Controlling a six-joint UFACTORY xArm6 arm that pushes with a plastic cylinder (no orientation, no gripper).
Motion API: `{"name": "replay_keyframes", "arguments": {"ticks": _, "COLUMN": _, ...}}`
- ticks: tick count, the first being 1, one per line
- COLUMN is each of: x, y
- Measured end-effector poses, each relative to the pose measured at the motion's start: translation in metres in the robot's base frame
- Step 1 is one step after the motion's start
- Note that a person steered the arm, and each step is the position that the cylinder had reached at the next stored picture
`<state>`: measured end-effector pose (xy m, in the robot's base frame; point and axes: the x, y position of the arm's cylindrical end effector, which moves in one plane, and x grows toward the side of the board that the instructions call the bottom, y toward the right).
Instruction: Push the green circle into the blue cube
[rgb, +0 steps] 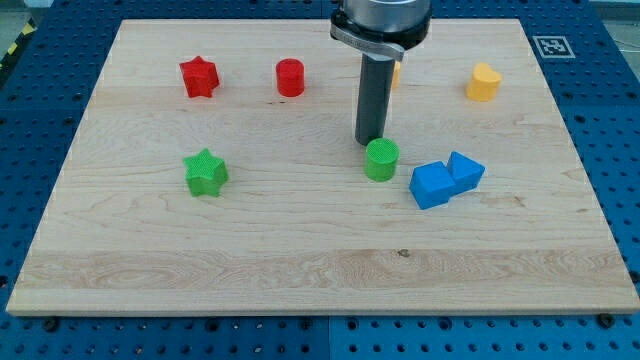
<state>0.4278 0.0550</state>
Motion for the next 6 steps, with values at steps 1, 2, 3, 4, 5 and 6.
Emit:
{"name": "replay_keyframes", "arguments": {"ticks": 1, "x": 0.019, "y": 0.000}}
{"name": "replay_keyframes", "arguments": {"ticks": 2, "x": 0.021, "y": 0.000}}
{"name": "replay_keyframes", "arguments": {"ticks": 3, "x": 0.026, "y": 0.007}}
{"name": "replay_keyframes", "arguments": {"ticks": 4, "x": 0.030, "y": 0.009}}
{"name": "replay_keyframes", "arguments": {"ticks": 5, "x": 0.028, "y": 0.009}}
{"name": "replay_keyframes", "arguments": {"ticks": 6, "x": 0.012, "y": -0.042}}
